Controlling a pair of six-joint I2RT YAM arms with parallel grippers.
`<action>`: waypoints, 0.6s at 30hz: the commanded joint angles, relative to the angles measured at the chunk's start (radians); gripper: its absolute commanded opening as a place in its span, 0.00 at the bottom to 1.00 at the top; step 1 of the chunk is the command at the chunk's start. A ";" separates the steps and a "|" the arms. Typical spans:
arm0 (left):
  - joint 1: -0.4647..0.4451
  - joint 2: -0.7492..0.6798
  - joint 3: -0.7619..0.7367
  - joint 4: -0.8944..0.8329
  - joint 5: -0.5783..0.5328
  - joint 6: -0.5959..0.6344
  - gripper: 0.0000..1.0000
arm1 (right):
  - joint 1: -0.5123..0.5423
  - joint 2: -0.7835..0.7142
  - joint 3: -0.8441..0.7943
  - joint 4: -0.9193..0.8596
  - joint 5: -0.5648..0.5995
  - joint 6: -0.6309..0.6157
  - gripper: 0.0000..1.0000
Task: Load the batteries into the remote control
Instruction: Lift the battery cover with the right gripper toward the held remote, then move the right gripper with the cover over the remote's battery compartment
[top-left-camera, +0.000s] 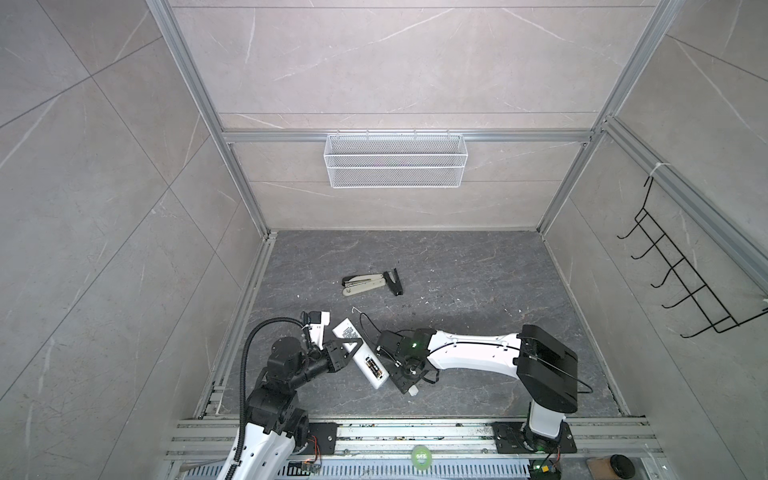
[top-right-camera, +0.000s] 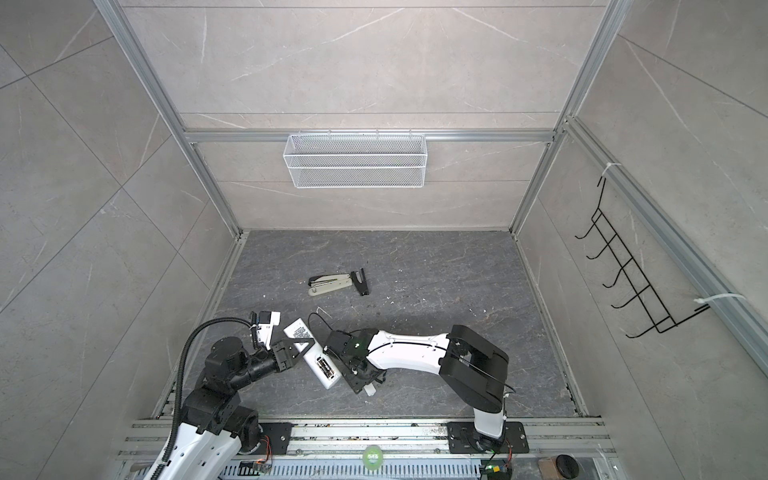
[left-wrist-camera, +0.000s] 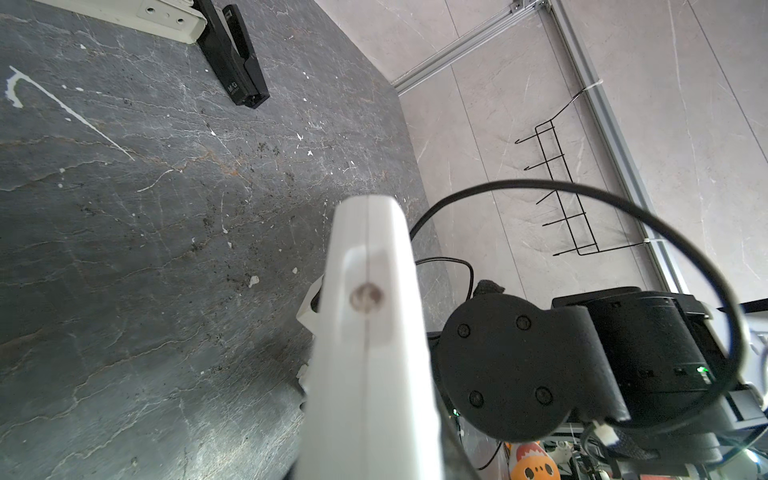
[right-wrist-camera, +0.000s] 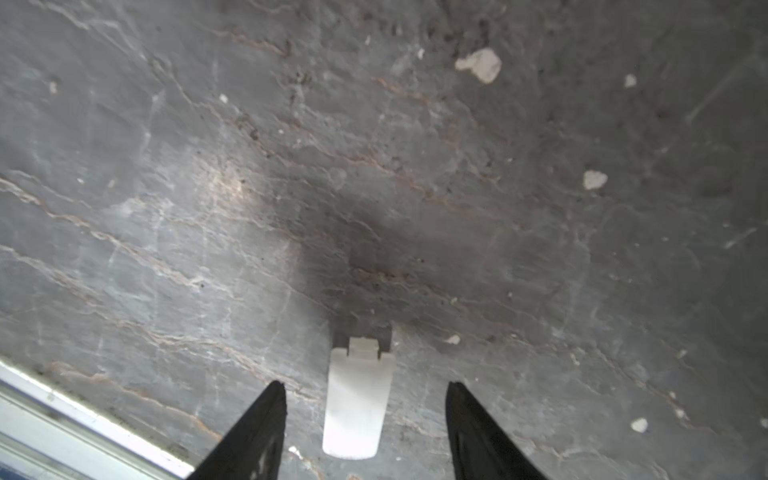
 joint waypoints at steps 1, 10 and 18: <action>0.005 -0.018 0.042 0.049 0.031 0.030 0.00 | 0.008 0.028 0.033 -0.043 0.032 0.026 0.63; 0.006 -0.021 0.041 0.046 0.025 0.035 0.00 | 0.011 0.046 0.027 -0.039 0.051 0.039 0.59; 0.006 -0.008 0.029 0.077 0.035 0.023 0.00 | 0.012 0.066 0.026 -0.022 0.042 0.047 0.46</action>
